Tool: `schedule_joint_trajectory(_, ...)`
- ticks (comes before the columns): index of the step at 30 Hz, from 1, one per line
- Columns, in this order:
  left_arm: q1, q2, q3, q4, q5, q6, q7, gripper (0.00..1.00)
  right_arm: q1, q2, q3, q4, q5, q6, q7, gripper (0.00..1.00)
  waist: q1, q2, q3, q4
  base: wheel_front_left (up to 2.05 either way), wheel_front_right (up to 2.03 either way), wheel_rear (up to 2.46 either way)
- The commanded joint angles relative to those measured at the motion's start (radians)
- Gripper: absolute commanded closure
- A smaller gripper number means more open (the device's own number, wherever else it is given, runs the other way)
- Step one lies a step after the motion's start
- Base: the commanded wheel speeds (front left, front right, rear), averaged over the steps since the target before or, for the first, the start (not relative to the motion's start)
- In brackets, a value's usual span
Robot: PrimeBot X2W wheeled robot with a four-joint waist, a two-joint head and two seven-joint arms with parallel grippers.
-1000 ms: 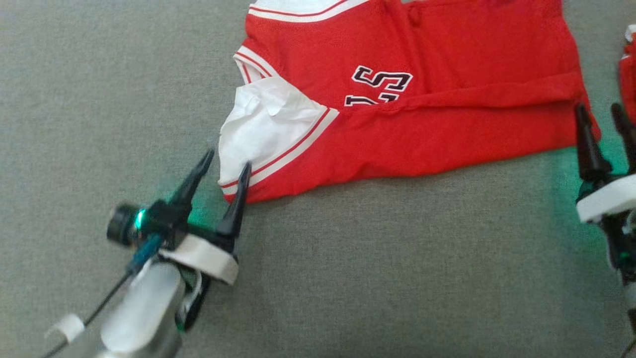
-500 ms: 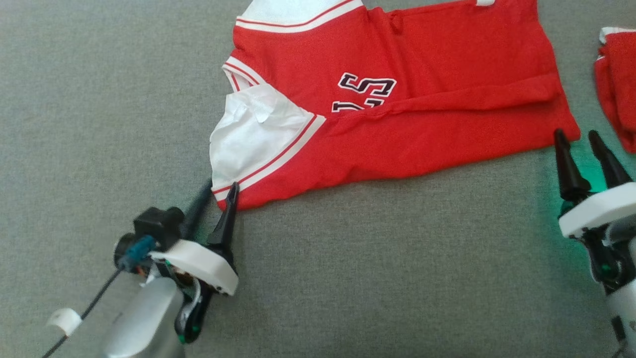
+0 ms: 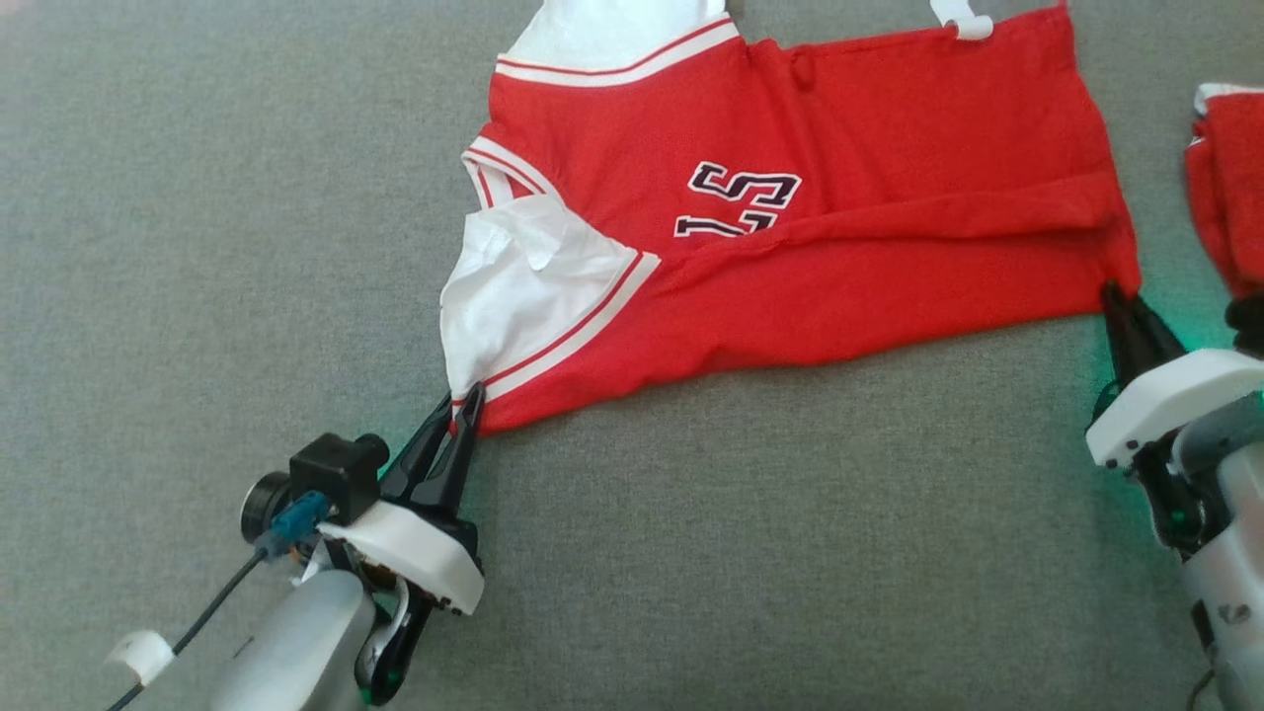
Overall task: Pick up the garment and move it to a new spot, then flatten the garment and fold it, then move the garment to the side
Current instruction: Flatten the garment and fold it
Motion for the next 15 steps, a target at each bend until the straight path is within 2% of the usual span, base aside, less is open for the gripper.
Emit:
schedule_joint_trajectory(1, 0.009, 0.033, 0.034, -0.025, 0.004, 0.009, -0.015, 1.00, 0.001, -0.023, 0.019, -0.020, -0.005, 0.007, -0.020, 1.00, 0.0000, 0.0000, -0.011, -0.001, 0.00, 0.00, 0.00)
schedule_joint_trajectory(8, 0.092, 0.062, 0.042, -0.068, -0.006, 0.040, -0.024, 1.00, 0.105, -0.052, 0.031, -0.054, 0.038, 0.007, -0.069, 1.00, 0.0000, 0.0000, -0.066, -0.016, 0.00, 0.00, 0.00)
schedule_joint_trajectory(15, 0.181, 0.104, 0.044, -0.147, -0.003, 0.080, -0.023, 1.00, 0.239, -0.094, 0.023, -0.116, 0.081, 0.007, -0.068, 1.00, 0.0000, 0.0000, -0.115, -0.019, 0.00, 0.00, 0.00)
